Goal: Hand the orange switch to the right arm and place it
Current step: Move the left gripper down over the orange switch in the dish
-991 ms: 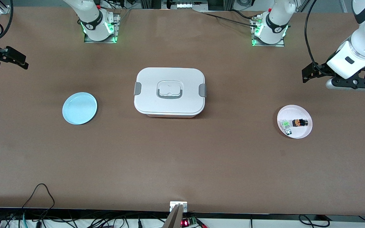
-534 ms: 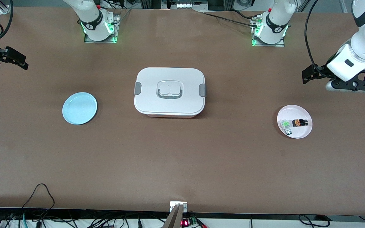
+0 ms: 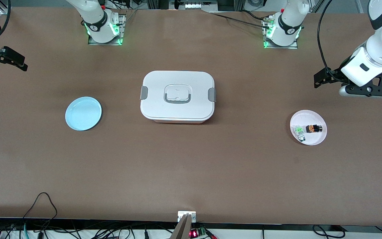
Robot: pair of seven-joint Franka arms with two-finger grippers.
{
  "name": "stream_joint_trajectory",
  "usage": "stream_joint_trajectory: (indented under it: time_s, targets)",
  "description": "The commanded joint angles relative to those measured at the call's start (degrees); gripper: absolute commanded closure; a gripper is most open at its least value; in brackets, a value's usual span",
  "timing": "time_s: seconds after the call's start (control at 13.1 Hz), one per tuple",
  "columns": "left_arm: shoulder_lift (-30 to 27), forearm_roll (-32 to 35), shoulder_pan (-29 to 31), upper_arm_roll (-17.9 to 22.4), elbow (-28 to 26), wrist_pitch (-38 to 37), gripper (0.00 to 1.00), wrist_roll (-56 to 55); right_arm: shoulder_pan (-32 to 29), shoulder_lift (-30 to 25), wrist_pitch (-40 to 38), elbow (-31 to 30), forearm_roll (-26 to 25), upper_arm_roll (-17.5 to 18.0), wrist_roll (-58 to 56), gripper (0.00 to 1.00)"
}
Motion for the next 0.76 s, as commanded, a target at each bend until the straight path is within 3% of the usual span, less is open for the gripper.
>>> stream_joint_trajectory:
  time_s: [0.0,0.38,0.69]
  targets:
    - [5.41,-1.6,0.18,0.22,7.82,-5.85,0.0,-0.24,0.45,1.07,-1.27,1.09,0.46,0.24,0.21,0.0]
    - [9.99,-1.51,0.09,0.31,10.12,-6.3,0.0,-0.32,0.37,1.08,-0.83,1.54,1.25,0.25,0.22,0.0]
    - [19.55,-1.87,1.32,0.4,20.28,-6.22,0.0,0.03,0.28,1.6,-0.65,1.45,1.6,0.25,0.22,0.0]
